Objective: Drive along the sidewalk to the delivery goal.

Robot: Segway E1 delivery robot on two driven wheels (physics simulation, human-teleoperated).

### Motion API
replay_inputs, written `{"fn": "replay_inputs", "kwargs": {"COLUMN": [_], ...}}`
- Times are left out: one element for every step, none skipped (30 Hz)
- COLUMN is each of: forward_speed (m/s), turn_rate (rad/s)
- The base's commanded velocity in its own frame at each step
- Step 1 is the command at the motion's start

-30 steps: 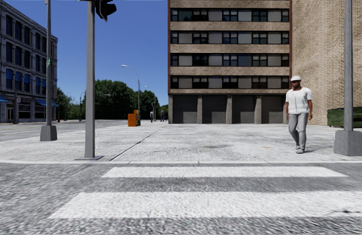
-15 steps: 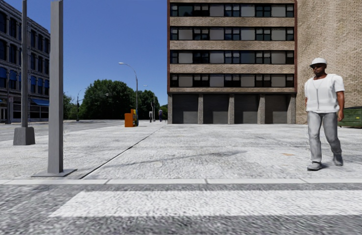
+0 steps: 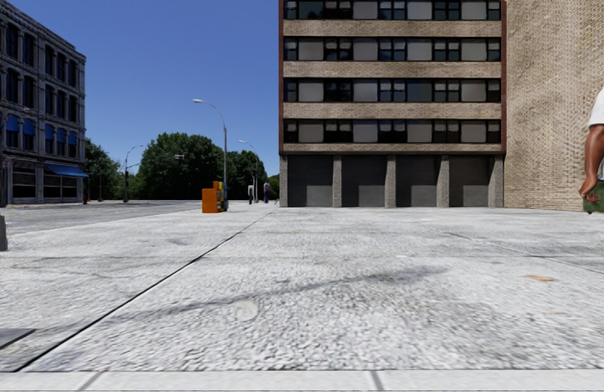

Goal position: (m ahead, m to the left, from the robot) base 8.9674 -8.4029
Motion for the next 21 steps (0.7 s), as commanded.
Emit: {"fn": "replay_inputs", "kwargs": {"forward_speed": [1.99,1.99,1.99,1.99,1.99,1.99,1.99,1.99,1.99,1.99,1.99,1.99,1.94,1.85,1.79,1.79,1.70,1.60,1.60,1.53,1.49], "turn_rate": [0.00,0.00,0.00,0.00,0.00,0.00,0.00,0.00,0.00,0.00,0.00,0.00,-0.12,-0.30,-0.41,-0.41,-0.51,-0.54,-0.54,-0.55,-0.55]}}
